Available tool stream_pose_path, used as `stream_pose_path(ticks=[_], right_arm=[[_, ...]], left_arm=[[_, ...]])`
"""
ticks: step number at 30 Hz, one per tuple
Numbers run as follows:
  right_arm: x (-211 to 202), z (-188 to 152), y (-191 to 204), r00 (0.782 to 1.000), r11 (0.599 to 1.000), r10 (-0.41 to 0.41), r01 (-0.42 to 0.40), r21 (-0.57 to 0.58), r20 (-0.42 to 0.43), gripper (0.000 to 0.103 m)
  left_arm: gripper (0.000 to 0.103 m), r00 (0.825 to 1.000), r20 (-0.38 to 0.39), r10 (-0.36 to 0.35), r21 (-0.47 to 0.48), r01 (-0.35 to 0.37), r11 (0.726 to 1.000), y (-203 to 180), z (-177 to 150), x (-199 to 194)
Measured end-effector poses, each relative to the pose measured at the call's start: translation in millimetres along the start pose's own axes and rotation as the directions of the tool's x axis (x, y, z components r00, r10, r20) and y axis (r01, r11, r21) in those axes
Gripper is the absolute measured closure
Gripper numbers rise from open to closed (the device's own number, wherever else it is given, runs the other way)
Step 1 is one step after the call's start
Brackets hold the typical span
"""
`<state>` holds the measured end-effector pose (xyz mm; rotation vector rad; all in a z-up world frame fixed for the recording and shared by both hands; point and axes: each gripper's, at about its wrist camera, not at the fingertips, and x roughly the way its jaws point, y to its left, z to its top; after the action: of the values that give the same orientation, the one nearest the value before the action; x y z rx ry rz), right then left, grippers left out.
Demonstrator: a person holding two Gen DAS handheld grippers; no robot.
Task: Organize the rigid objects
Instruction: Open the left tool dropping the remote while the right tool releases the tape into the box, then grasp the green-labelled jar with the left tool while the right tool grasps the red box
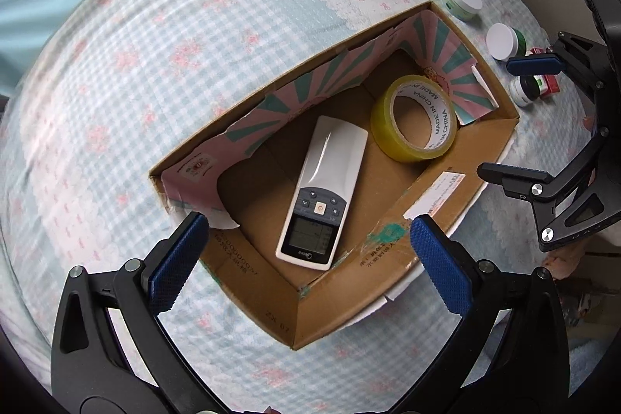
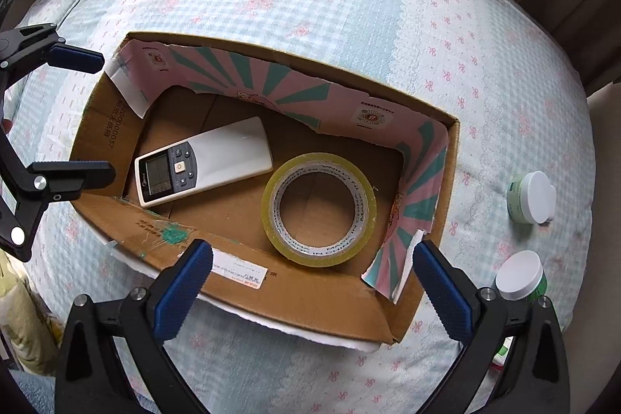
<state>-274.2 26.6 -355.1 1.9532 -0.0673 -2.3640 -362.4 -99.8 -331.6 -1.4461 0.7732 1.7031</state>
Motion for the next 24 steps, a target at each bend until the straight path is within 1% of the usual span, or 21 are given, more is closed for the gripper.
stream_pose_path(ticks=[4, 7, 8, 10, 13, 16, 19, 21, 24], right_arm=[[-33, -10, 7, 1.0, 1.0, 0.001, -0.001, 0.01, 0.023, 0.0], [-57, -21, 10, 1.0, 0.998, 0.006, -0.007, 0.056, 0.023, 0.0], [-67, -26, 11, 0.999, 0.997, 0.004, -0.007, 0.071, 0.038, 0.0], [-89, -37, 13, 0.997, 0.995, -0.026, 0.018, 0.1, 0.079, 0.0], [-122, -53, 10, 0.99, 0.989, -0.046, 0.027, 0.146, 0.131, 0.0], [-150, -73, -1, 0.983, 0.977, -0.056, 0.019, 0.21, 0.173, 0.0], [-172, -94, -19, 0.978, 0.957, -0.074, 0.015, 0.291, 0.195, 0.0], [-181, -110, -34, 0.977, 0.938, -0.08, 0.007, 0.348, 0.197, 0.0], [-192, -134, -61, 0.975, 0.902, -0.116, 0.025, 0.431, 0.187, 0.0]], left_arm=[[0.0, 0.999, 0.038, 0.002, -0.031, -0.001, 1.0, -7, -13, -34], [0.0, 0.998, 0.069, 0.007, -0.063, -0.003, 0.998, -14, -27, -59], [0.0, 0.997, 0.08, 0.011, -0.074, -0.005, 0.997, -17, -32, -68], [0.0, 0.994, 0.111, 0.021, -0.1, -0.01, 0.995, -23, -41, -83], [0.0, 0.986, 0.157, 0.056, -0.138, -0.034, 0.99, -34, -52, -107], [0.0, 0.981, 0.185, 0.063, -0.154, -0.034, 0.988, -49, -57, -123], [0.0, 0.976, 0.198, 0.086, -0.169, -0.052, 0.984, -67, -58, -134], [0.0, 0.975, 0.21, 0.069, -0.182, -0.03, 0.983, -80, -57, -140], [0.0, 0.974, 0.224, 0.043, -0.192, 0.001, 0.981, -100, -52, -146]])
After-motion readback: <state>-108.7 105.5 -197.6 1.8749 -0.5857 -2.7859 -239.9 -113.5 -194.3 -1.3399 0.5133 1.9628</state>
